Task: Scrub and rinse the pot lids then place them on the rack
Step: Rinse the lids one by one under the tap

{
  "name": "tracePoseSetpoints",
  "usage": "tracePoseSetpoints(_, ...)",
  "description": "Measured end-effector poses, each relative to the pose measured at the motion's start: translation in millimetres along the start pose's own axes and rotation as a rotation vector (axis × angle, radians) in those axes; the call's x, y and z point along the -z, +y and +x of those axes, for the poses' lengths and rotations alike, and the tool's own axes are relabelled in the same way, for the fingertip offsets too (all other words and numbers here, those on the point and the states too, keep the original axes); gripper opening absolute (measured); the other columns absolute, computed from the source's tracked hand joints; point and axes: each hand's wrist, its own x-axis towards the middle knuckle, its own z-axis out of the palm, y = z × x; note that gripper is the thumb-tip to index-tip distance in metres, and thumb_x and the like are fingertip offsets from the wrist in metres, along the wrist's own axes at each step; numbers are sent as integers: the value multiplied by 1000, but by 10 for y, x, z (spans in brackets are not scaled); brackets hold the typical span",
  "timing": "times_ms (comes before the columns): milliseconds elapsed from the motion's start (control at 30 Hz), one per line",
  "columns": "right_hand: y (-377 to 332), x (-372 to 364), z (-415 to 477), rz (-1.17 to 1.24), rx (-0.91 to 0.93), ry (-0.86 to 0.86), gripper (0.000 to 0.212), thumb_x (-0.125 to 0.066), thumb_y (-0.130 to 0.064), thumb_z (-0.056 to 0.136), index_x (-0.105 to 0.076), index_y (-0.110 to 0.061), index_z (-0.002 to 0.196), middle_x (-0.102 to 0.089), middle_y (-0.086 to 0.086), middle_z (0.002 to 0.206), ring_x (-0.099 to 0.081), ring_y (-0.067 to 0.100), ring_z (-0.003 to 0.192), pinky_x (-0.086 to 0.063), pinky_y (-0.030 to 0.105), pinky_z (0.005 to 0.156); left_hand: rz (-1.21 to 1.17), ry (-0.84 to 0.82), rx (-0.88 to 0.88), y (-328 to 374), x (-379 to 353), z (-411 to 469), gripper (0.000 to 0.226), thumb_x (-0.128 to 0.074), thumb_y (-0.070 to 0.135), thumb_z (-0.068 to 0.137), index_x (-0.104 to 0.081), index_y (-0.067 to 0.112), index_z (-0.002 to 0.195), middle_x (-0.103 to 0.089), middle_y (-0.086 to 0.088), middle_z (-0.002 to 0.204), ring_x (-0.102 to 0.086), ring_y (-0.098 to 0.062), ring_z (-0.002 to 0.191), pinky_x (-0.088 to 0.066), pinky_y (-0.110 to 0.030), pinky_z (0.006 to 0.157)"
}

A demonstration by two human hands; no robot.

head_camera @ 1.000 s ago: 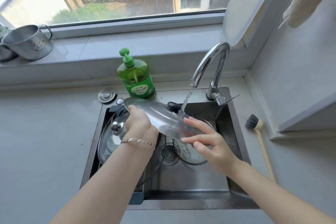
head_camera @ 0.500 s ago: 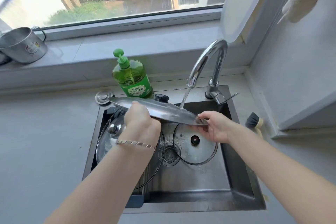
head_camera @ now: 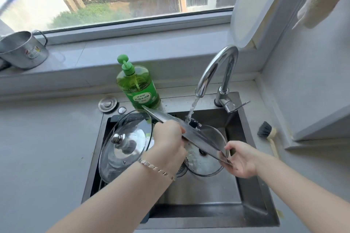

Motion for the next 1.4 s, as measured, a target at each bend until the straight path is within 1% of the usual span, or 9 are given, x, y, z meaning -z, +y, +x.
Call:
tracePoseSetpoints(100, 169, 53, 95, -105, 28, 121, 47, -46, -34, 86, -53, 4, 112, -67, 12, 68, -66, 24, 53, -51, 28, 53, 133, -58, -2, 0, 44, -42, 36, -32, -20, 71, -46, -5, 101, -44, -16, 92, -46, -28, 81, -49, -44, 80)
tracePoseSetpoints(233, 292, -46, 85, 1, 73, 167, 41, -45, -37, 92, -59, 2, 91, -67, 17, 62, -66, 30, 56, -46, 35, 57, 245, -194, 27, 107, 103, -206, 27, -25, -20, 77, -32, 4, 65, -32, -8, 71, -35, -22, 54, -39, -30, 51)
tracePoseSetpoints(433, 312, 33, 305, 136, 308, 359, 59, -63, -53, 78, -62, -5, 113, -65, 7, 111, -62, 31, 102, -47, 43, 96, 215, -106, 81, 206, 446, -28, 15, -31, -11, 79, -37, 1, 73, -36, -9, 72, -38, -21, 53, -43, -25, 47)
tracePoseSetpoints(633, 48, -142, -375, 4, 618, 517, 33, -52, -33, 93, -60, -2, 102, -57, 9, 93, -54, 23, 88, -43, 29, 77, 134, 22, 59, 103, 713, 294, 22, -42, 10, 91, -47, -1, 109, -49, -13, 105, -54, -23, 91, -48, -37, 73)
tracePoseSetpoints(867, -141, -59, -988, -409, 453, 332, 36, -46, -16, 94, -47, -13, 59, -47, 1, 49, -48, 13, 43, -41, 15, 40, -11, -11, 126, 265, 683, 211, 18, -25, -6, 96, -40, -4, 87, -53, -13, 71, -58, -21, 36, -47, -26, 31)
tracePoseSetpoints(1067, 56, -286, -1458, -1206, 586, 249, 59, -37, -65, 87, -42, -29, 133, -48, -6, 130, -46, 15, 124, -35, 29, 101, -53, -190, 129, 277, 461, 17, 36, -14, -10, 95, -31, -7, 126, -51, -26, 104, -53, -41, 110, -38, -54, 90)
tracePoseSetpoints(1167, 262, -482, -1517, -1414, 828, 173, 84, -58, -69, 68, -26, -42, 141, -49, -10, 128, -48, 11, 119, -39, 29, 102, -73, -199, 145, 261, 297, -28, 30, -16, -8, 95, -33, -4, 119, -47, -29, 125, -51, -43, 106, -37, -61, 87)
tracePoseSetpoints(1233, 302, -420, -1356, -1525, 1039, 422, 59, -59, -41, 84, -37, -38, 138, -60, -4, 116, -55, 18, 108, -44, 31, 92, -137, -276, 187, 256, 224, -80, 12, -24, -4, 98, -35, -6, 102, -50, -28, 107, -51, -41, 109, -38, -57, 93)
tracePoseSetpoints(1400, 307, -94, -1092, -864, 1218, 618, 18, -56, -8, 89, -64, -24, 87, -62, -4, 67, -53, 19, 68, -39, 13, 60, -41, -468, 174, 153, 209, -175, 42, -41, 19, 101, -33, -2, 135, -44, -32, 131, -49, -45, 121, -49, -47, 85)
